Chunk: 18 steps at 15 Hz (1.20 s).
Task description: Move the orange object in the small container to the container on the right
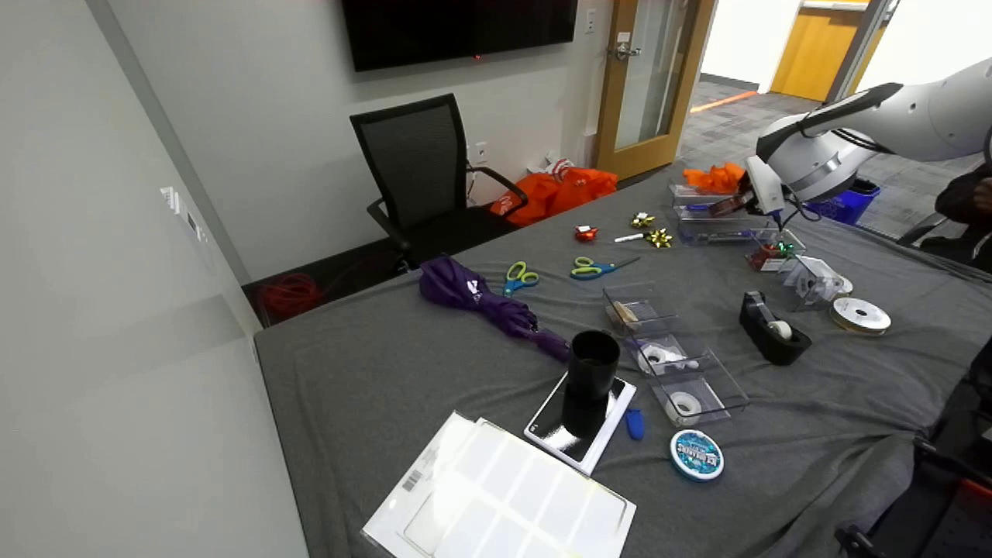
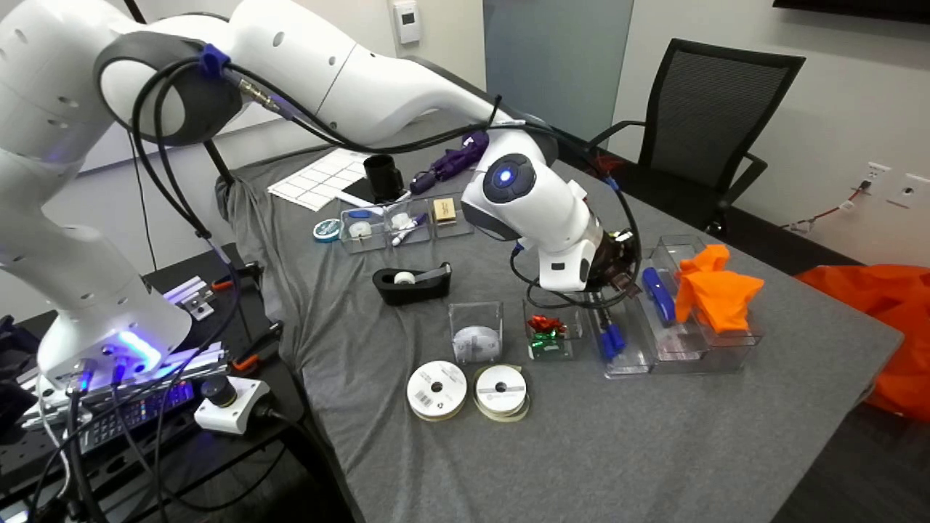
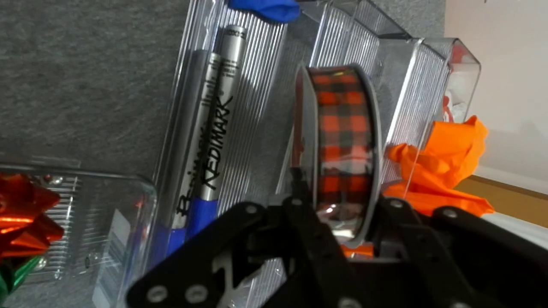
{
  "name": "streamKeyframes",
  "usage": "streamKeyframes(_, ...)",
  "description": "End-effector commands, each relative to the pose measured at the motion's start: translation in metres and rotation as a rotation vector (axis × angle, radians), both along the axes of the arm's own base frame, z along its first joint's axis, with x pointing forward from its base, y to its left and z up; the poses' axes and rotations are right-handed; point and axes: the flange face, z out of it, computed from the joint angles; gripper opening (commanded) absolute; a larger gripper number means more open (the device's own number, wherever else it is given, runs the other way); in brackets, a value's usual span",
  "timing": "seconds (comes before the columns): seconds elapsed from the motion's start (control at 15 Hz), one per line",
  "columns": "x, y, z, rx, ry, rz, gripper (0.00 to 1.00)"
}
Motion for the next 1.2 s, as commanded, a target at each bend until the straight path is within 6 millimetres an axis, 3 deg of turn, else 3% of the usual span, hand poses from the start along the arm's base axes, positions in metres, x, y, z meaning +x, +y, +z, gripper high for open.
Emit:
streamKeyframes(0.0, -0.006, -0.004, -0.002, 0.027, -0.027, 0.003, 0.07)
streamKeyframes(1.13, -0.032, -0.004, -0.013, 0.069, -0.055, 0.031, 0.07)
